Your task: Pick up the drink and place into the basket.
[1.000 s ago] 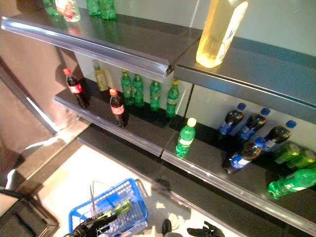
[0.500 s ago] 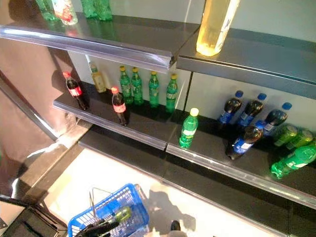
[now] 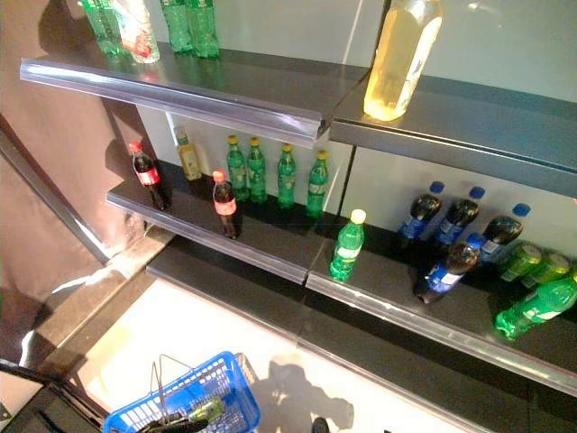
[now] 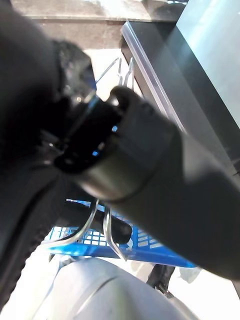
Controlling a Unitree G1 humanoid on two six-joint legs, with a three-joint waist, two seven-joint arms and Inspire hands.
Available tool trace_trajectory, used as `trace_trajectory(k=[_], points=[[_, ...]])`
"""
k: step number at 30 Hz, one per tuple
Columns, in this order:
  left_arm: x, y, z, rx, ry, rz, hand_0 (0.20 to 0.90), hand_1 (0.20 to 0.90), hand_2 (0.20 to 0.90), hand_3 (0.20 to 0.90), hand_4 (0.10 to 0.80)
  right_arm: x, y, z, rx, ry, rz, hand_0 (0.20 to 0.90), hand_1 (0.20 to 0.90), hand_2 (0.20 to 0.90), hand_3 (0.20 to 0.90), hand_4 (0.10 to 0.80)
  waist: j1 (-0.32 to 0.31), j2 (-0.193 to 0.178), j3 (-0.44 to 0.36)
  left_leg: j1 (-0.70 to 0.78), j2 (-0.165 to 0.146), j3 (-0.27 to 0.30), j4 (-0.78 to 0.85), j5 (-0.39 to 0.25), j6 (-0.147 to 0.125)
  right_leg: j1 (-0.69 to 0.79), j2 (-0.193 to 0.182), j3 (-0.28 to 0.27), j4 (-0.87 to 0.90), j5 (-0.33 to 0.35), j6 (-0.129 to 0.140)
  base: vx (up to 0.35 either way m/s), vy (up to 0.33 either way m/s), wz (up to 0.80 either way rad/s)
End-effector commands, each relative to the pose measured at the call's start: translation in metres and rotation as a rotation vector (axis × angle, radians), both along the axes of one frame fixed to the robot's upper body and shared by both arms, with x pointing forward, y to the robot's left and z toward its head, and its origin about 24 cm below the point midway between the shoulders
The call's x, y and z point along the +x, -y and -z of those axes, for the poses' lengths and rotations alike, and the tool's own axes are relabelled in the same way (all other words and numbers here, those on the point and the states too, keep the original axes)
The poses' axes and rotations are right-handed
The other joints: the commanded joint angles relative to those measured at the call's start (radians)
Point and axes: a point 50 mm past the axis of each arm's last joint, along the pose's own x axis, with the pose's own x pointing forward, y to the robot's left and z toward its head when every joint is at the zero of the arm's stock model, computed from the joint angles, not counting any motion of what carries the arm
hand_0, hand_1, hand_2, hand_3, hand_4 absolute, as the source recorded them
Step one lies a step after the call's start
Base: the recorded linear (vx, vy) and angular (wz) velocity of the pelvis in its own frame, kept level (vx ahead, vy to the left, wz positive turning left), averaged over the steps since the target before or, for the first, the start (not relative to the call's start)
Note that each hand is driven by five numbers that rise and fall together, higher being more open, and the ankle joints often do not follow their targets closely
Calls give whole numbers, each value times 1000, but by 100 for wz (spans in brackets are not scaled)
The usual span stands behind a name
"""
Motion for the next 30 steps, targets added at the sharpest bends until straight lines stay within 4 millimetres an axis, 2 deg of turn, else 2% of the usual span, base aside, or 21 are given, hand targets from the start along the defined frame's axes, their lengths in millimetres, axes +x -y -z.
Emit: trace_trajectory(k=[1,5,7,10,12,15,19,23,27,30], points=[[71,-20,-30,93,312,7,300,300,300,200,100,24,5,-5,-18,41,-25,900,900,900,900,800,9,14,61,-96,-1,-14,5,19,16,-36,-56,-4,59,-20,44,-241,7,-7],[110,-12,-46,97,435,-17,300,300,300,200,100,59,0,-12,-23,130,-32,900,900,900,900,800,21,17,145,-209,14,-19,5,55,7,-135,-53,-14,54,3,37,-308,-38,2],[122,-10,-52,94,477,-29,300,300,300,200,100,71,1,-17,-38,165,-32,900,900,900,900,800,20,23,187,-252,8,-26,5,71,9,-176,-48,-13,64,4,32,-198,-14,7],[128,-8,-56,91,507,-30,300,300,300,200,100,79,4,-21,-51,197,-31,900,900,900,900,800,22,28,218,-285,2,-36,5,86,11,-204,-46,-9,75,3,28,-158,6,2],[143,-4,-65,84,563,-29,300,300,300,200,100,99,12,-31,-80,267,-23,900,900,900,900,800,24,34,274,-372,-5,-56,72,98,9,-285,-49,0,140,-6,17,-324,-3,-2],[159,-4,-76,82,620,-31,300,300,300,200,100,118,17,-43,-97,349,-2,900,900,900,900,800,24,31,319,-495,-16,-79,236,64,8,-392,-66,-9,271,-39,8,-285,-33,-2],[164,-8,-81,94,638,-37,300,300,300,200,100,129,20,-50,-96,409,18,900,900,900,900,800,26,21,340,-587,-22,-101,385,14,16,-480,-80,1,398,-79,5,-145,-38,-2],[169,-11,-86,102,654,-20,300,300,300,200,100,144,21,-61,-93,516,40,900,900,900,900,800,27,17,352,-668,-22,-120,513,-48,25,-560,-73,27,519,-126,-6,-86,-67,4],[168,-8,-85,102,654,-7,300,300,300,200,100,161,18,-74,-69,676,73,900,900,900,900,800,23,23,348,-661,-26,-126,517,-58,30,-566,-63,40,535,-133,-5,12,-26,-10],[169,-10,-87,114,655,2,300,300,300,200,100,183,12,-94,-36,831,34,900,900,900,900,800,17,21,352,-654,-27,-126,515,-58,32,-565,-64,38,533,-128,-6,5,-9,-2]])
